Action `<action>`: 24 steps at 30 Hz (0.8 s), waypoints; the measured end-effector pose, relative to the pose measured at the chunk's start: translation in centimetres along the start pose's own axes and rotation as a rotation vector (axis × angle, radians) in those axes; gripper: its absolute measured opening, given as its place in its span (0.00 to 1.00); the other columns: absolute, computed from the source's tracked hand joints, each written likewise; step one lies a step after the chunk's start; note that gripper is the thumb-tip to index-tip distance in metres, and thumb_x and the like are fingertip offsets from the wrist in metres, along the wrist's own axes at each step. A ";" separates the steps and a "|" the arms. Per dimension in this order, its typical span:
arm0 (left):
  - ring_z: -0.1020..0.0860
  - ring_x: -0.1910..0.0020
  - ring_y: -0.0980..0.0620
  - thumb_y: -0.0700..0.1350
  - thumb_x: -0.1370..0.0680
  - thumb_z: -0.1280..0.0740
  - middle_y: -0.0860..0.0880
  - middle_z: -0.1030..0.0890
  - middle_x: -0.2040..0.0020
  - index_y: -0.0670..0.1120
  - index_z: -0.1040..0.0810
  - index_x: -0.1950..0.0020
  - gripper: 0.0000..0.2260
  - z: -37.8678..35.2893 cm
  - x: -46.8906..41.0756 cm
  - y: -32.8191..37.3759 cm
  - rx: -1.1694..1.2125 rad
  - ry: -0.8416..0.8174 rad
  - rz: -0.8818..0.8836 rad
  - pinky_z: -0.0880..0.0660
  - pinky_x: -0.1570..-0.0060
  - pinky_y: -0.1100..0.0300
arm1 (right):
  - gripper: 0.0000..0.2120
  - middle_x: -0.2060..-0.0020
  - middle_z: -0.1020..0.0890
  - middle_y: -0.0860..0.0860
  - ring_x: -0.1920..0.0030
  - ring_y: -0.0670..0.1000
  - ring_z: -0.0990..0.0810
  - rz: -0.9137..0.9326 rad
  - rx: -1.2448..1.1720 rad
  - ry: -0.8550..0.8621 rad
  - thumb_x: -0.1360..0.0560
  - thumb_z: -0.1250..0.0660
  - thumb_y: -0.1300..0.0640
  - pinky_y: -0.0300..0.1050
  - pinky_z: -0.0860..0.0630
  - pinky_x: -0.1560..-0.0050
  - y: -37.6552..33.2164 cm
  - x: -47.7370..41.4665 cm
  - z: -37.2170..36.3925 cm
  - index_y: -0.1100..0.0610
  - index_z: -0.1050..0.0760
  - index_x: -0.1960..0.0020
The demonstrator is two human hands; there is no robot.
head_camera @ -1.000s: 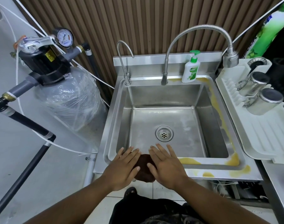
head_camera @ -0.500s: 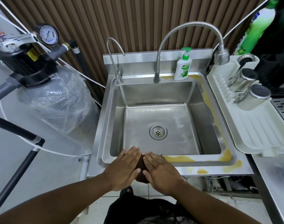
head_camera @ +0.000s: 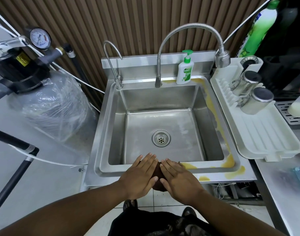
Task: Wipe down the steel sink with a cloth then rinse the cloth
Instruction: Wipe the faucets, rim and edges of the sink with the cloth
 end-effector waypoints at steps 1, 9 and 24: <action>0.47 0.19 0.46 0.58 0.15 0.55 0.42 0.40 0.19 0.39 0.42 0.20 0.30 0.0 -0.3 0.3 0.001 -0.002 0.000 0.55 0.25 0.48 | 0.27 0.34 0.21 0.55 0.32 0.54 0.23 0.000 0.009 0.001 0.19 0.46 0.44 0.56 0.23 0.36 0.3 0.2 0.1 0.59 0.22 0.32; 0.47 0.19 0.45 0.59 0.16 0.61 0.42 0.40 0.20 0.40 0.42 0.20 0.33 -0.2 -2.7 2.7 0.008 -0.035 -0.001 0.55 0.25 0.48 | 0.27 0.33 0.21 0.55 0.31 0.54 0.24 -0.012 0.012 -0.004 0.18 0.46 0.44 0.55 0.25 0.34 2.9 2.1 0.9 0.60 0.23 0.31; 0.61 0.19 0.49 0.59 0.16 0.60 0.44 0.53 0.17 0.42 0.55 0.18 0.32 0.1 -6.3 6.6 0.082 -0.121 0.004 0.62 0.21 0.47 | 0.31 0.34 0.21 0.56 0.31 0.55 0.24 -0.023 0.017 -0.043 0.15 0.57 0.45 0.54 0.24 0.34 6.7 5.0 2.4 0.62 0.23 0.32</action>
Point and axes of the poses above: each hand's wrist, its own x-axis away from the middle knuckle, its own z-axis out of the back of the hand, y = z × x, the point moved 8 cm from there along -x, towards the middle knuckle
